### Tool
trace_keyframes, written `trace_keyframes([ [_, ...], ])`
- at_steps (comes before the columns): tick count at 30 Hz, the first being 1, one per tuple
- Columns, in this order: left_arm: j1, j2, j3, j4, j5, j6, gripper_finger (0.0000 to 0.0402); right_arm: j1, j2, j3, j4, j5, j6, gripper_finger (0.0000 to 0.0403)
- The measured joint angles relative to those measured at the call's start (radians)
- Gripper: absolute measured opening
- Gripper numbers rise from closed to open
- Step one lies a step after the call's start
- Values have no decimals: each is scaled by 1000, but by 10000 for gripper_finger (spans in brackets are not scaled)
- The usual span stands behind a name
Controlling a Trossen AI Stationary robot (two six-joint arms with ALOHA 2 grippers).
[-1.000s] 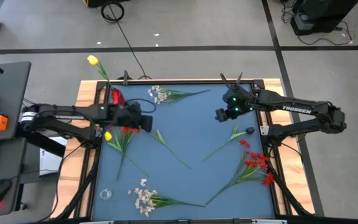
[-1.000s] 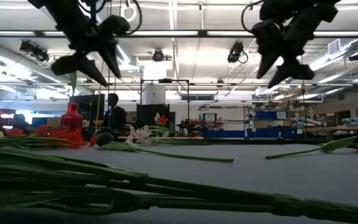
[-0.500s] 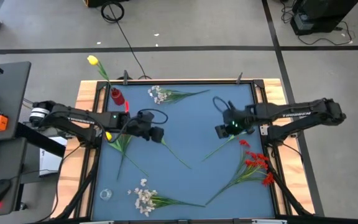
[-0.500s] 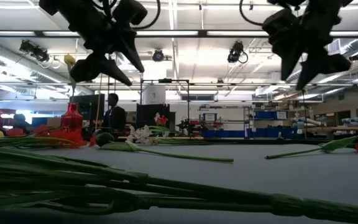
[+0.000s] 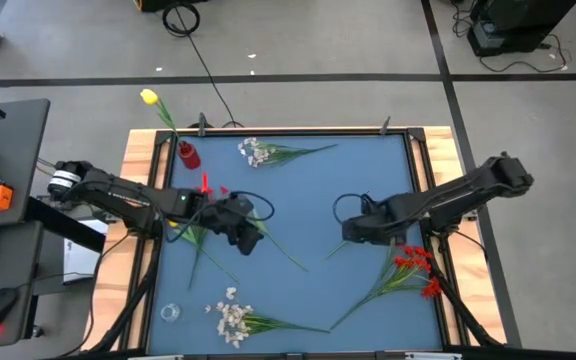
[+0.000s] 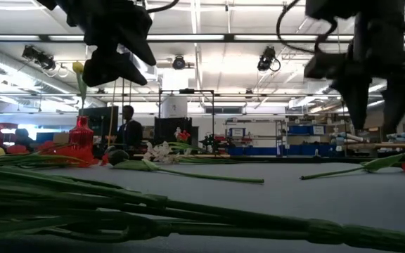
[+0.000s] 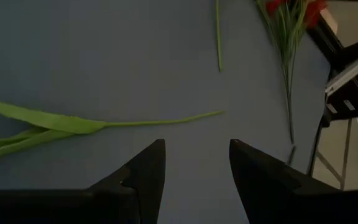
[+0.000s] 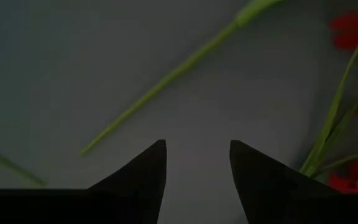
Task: Sort flowers into vase by color
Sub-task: Put the top white flowers into the red vase
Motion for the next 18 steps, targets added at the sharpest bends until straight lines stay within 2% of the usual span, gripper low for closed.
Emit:
trace_keyframes([
  [5, -18, -3, 0, -6, 1, -4, 183, -1, 90, 0, 25, -35, 57, 185],
  [11, -45, -3, 0, -73, 45, -39, 183, 4, 108, 0, 84, -38, 62, 185],
  [18, -106, -72, 0, -284, 16, -132, 183, 47, 91, 0, 95, -102, 21, 185],
])
